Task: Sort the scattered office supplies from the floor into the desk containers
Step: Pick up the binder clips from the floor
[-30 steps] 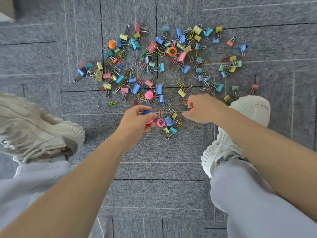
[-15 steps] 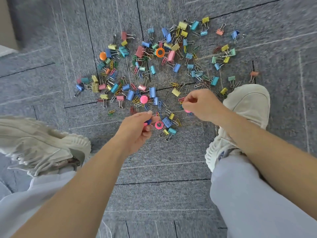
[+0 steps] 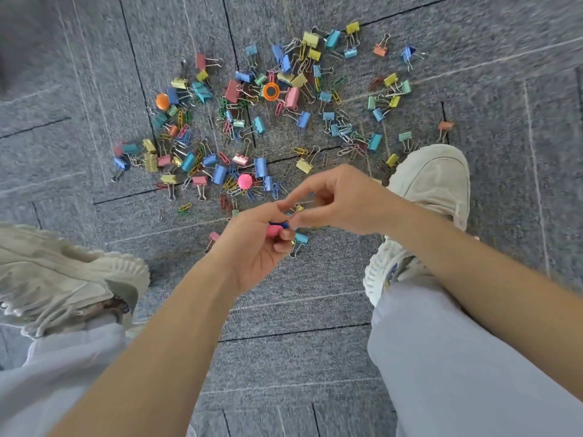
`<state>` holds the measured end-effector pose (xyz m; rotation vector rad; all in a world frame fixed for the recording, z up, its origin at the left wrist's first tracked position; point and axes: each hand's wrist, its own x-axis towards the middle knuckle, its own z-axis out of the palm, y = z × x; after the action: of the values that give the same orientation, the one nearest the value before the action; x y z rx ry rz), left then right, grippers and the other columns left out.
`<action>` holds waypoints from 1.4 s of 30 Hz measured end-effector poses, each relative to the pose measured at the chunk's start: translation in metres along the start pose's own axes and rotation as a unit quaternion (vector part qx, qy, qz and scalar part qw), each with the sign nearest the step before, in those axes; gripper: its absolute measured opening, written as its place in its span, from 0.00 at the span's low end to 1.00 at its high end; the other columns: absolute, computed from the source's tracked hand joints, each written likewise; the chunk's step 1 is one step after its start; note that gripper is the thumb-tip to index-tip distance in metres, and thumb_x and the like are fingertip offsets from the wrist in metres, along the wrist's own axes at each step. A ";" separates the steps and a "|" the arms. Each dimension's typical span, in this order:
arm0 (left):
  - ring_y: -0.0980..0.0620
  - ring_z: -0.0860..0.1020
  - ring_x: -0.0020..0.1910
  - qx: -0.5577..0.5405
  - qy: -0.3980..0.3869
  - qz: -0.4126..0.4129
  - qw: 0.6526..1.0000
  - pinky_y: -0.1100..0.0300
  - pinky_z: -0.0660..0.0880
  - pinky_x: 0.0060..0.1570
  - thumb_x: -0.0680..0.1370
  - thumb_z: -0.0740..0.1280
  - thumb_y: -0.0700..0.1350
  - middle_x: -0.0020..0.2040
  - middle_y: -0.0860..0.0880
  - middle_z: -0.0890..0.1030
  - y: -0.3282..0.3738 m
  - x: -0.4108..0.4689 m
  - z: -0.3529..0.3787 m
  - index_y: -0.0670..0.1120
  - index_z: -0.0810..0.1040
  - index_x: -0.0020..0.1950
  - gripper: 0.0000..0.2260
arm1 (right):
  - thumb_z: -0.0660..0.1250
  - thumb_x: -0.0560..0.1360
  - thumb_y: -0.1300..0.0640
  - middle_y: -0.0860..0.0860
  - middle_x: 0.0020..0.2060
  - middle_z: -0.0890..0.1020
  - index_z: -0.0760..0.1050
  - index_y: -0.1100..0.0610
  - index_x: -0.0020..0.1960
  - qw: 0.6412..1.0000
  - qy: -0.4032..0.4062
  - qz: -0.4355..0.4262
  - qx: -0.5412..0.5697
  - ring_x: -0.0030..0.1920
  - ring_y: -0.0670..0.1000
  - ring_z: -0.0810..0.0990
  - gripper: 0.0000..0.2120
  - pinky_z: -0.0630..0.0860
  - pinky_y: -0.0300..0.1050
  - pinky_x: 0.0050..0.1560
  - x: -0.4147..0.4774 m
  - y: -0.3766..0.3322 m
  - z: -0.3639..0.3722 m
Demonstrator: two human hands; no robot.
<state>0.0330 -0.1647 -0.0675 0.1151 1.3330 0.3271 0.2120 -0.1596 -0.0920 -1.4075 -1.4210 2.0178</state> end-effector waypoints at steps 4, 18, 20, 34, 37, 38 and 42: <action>0.56 0.69 0.29 0.039 -0.023 -0.003 0.999 0.67 0.66 0.25 0.80 0.55 0.34 0.36 0.46 0.77 0.006 -0.002 0.000 0.36 0.73 0.61 0.12 | 0.79 0.66 0.45 0.42 0.22 0.74 0.84 0.48 0.43 0.996 0.012 0.014 -0.092 0.25 0.47 0.66 0.10 0.62 0.42 0.27 0.006 -0.006 0.006; 0.55 0.65 0.27 -0.013 0.078 -0.002 0.997 0.65 0.61 0.23 0.76 0.53 0.31 0.32 0.47 0.71 0.016 0.018 -0.038 0.39 0.73 0.58 0.15 | 0.70 0.77 0.49 0.47 0.24 0.73 0.83 0.53 0.47 0.988 0.126 0.013 -0.092 0.24 0.47 0.68 0.08 0.68 0.39 0.20 0.026 0.001 -0.011; 0.55 0.64 0.25 0.093 0.155 -0.002 0.984 0.65 0.61 0.22 0.80 0.58 0.37 0.30 0.50 0.70 0.007 0.031 -0.048 0.39 0.74 0.56 0.08 | 0.68 0.78 0.48 0.44 0.23 0.73 0.83 0.50 0.54 0.983 0.132 0.044 -0.118 0.25 0.48 0.72 0.09 0.72 0.35 0.21 0.032 0.007 -0.015; 0.53 0.76 0.34 0.619 0.220 0.128 0.743 0.60 0.72 0.39 0.78 0.69 0.53 0.38 0.49 0.81 -0.023 0.070 -0.042 0.45 0.82 0.44 0.12 | 0.65 0.80 0.50 0.37 0.33 0.75 0.82 0.50 0.53 0.945 0.094 0.080 -0.303 0.32 0.49 0.79 0.09 0.72 0.43 0.33 0.019 0.049 -0.014; 0.54 0.72 0.27 0.601 0.201 0.099 0.767 0.62 0.68 0.31 0.81 0.66 0.49 0.33 0.47 0.80 -0.028 0.067 -0.044 0.40 0.80 0.39 0.15 | 0.65 0.79 0.49 0.37 0.35 0.76 0.81 0.50 0.54 0.947 0.104 0.078 -0.293 0.36 0.51 0.81 0.09 0.77 0.45 0.40 0.021 0.046 -0.013; 0.53 0.70 0.26 0.587 0.195 0.096 0.780 0.61 0.68 0.31 0.81 0.64 0.47 0.32 0.47 0.78 -0.028 0.065 -0.046 0.40 0.79 0.38 0.16 | 0.65 0.79 0.49 0.37 0.35 0.77 0.82 0.50 0.54 0.950 0.106 0.076 -0.284 0.37 0.53 0.82 0.09 0.78 0.47 0.42 0.021 0.044 -0.012; 0.52 0.68 0.27 0.495 0.209 0.137 0.832 0.60 0.70 0.32 0.81 0.63 0.48 0.27 0.51 0.73 -0.029 0.061 -0.056 0.43 0.75 0.35 0.16 | 0.65 0.79 0.49 0.40 0.34 0.78 0.82 0.49 0.50 0.957 0.113 0.064 -0.258 0.35 0.51 0.81 0.08 0.75 0.46 0.39 0.020 0.041 -0.005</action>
<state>-0.0039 -0.1794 -0.1457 1.1756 1.8170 -0.1528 0.2178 -0.1623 -0.1375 -1.9090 -1.8733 1.5405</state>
